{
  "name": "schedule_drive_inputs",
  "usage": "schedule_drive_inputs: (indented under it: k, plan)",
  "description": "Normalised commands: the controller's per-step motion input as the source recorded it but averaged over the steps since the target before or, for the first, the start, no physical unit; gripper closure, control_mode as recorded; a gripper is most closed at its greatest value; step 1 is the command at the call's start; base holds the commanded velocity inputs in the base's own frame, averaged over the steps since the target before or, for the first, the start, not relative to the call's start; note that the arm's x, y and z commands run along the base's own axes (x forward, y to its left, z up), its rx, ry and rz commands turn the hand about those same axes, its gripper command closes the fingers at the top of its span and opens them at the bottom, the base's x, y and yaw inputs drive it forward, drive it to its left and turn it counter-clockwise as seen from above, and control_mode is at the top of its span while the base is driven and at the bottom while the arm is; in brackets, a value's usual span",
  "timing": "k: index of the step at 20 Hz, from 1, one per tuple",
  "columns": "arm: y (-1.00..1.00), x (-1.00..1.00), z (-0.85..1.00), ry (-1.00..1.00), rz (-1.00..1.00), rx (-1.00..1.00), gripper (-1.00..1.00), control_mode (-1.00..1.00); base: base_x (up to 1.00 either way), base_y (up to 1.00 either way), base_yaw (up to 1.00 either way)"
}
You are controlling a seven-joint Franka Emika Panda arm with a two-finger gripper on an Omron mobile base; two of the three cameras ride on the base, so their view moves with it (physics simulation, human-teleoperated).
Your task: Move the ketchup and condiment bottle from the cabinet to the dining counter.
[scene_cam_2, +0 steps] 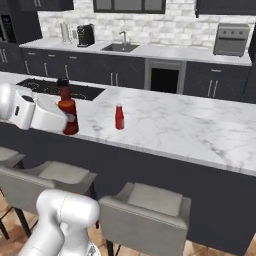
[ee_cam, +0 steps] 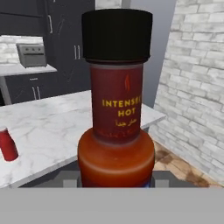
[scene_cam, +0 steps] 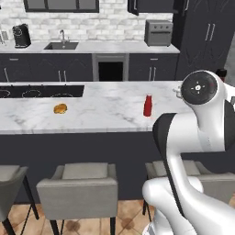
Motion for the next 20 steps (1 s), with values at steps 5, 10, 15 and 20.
schedule_drive_inputs:
  k: [5, 10, 15, 20]
  plan:
    - [0.00, 0.00, 0.00, 0.00, 0.00, 0.00, 1.00, 1.00, 0.16, 0.03, -0.18]
    - [0.00, 0.00, 0.00, 0.00, 0.00, 0.00, 1.00, -1.00, 0.00, 0.00, 0.00]
    - [-0.01, 0.12, 0.00, 0.00, 0.00, 0.00, 1.00, -1.00, 0.00, 0.00, 0.00]
    - [-0.19, 0.25, 0.00, 0.00, 0.08, 0.02, 1.00, -1.00, 0.00, 0.00, 0.00]
